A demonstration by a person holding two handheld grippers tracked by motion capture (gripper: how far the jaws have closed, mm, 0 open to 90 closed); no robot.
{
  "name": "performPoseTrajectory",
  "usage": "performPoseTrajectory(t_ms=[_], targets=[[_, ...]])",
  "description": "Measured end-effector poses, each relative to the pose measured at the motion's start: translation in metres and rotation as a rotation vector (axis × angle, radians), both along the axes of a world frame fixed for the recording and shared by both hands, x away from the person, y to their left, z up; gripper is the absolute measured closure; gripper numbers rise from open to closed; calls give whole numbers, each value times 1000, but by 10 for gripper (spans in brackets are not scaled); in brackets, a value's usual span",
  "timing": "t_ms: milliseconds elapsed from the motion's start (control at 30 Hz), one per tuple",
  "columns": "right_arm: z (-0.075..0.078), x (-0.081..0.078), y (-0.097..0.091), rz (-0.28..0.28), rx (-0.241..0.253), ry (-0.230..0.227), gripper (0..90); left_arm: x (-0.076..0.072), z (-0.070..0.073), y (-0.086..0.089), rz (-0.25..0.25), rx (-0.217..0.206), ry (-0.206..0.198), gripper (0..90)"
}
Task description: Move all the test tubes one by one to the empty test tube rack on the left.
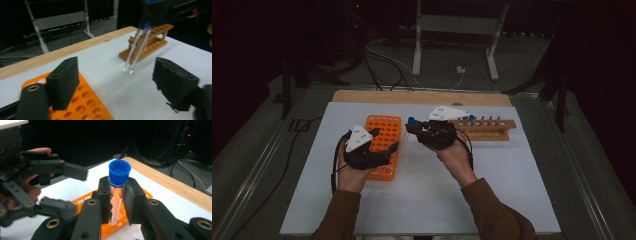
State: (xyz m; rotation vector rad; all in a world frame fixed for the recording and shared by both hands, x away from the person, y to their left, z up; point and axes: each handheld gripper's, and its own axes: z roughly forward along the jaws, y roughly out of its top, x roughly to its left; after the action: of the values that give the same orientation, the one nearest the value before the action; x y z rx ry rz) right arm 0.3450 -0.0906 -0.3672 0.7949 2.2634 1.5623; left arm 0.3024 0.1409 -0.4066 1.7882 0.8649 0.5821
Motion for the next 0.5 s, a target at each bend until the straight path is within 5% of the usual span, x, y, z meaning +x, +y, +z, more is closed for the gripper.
performPoseTrajectory(t_ms=[500], targets=[[3, -7, 26, 64, -8, -3, 767, 1, 5, -9, -18, 18, -52, 621]])
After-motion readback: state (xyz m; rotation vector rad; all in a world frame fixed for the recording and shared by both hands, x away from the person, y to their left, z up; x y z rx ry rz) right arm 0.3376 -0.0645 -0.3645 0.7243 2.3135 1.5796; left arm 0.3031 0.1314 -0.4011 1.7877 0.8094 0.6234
